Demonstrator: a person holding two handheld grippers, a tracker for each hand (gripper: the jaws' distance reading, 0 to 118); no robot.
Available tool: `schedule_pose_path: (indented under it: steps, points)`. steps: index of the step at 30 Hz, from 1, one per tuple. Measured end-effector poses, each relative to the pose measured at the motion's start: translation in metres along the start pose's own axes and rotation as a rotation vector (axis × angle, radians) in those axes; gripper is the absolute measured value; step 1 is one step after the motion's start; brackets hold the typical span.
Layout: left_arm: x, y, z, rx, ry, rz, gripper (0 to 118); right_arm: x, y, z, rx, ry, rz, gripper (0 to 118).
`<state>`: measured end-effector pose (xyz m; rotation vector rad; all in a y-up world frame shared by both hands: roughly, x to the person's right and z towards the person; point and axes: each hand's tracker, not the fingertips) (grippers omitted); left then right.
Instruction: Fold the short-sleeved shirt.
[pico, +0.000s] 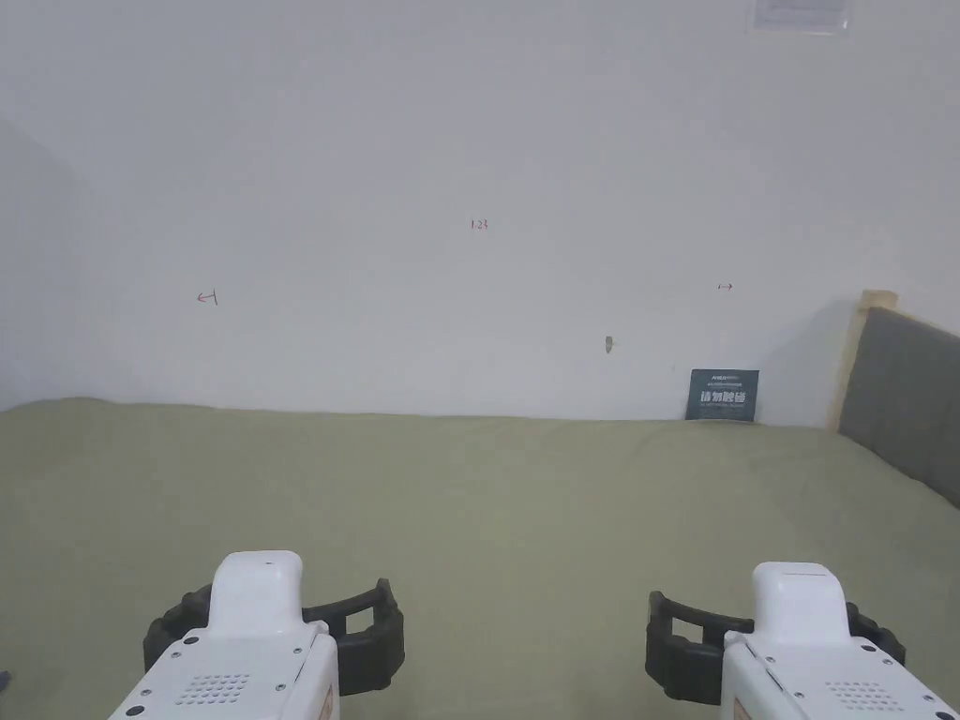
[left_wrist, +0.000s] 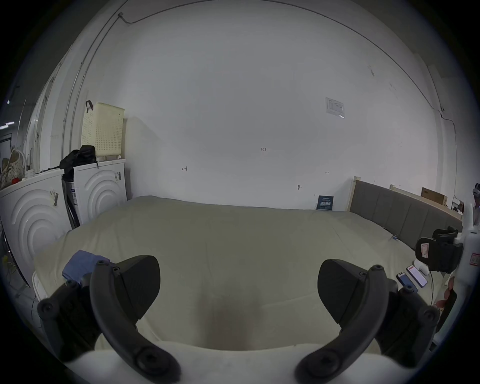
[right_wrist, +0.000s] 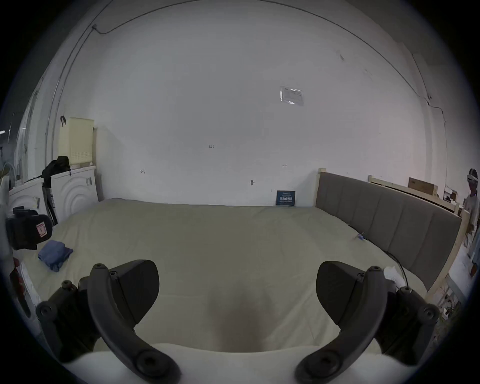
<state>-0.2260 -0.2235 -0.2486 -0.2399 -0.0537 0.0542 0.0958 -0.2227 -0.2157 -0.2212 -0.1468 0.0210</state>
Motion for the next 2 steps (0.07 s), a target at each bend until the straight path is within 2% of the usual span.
schedule_pose_path:
  steps: [2]
  points:
    - [0.0004, -0.0003, 0.0002, 0.000, -0.001, -0.006, 118, -0.0034, 0.0010, -0.0019, -0.007, -0.029, 0.022, 118]
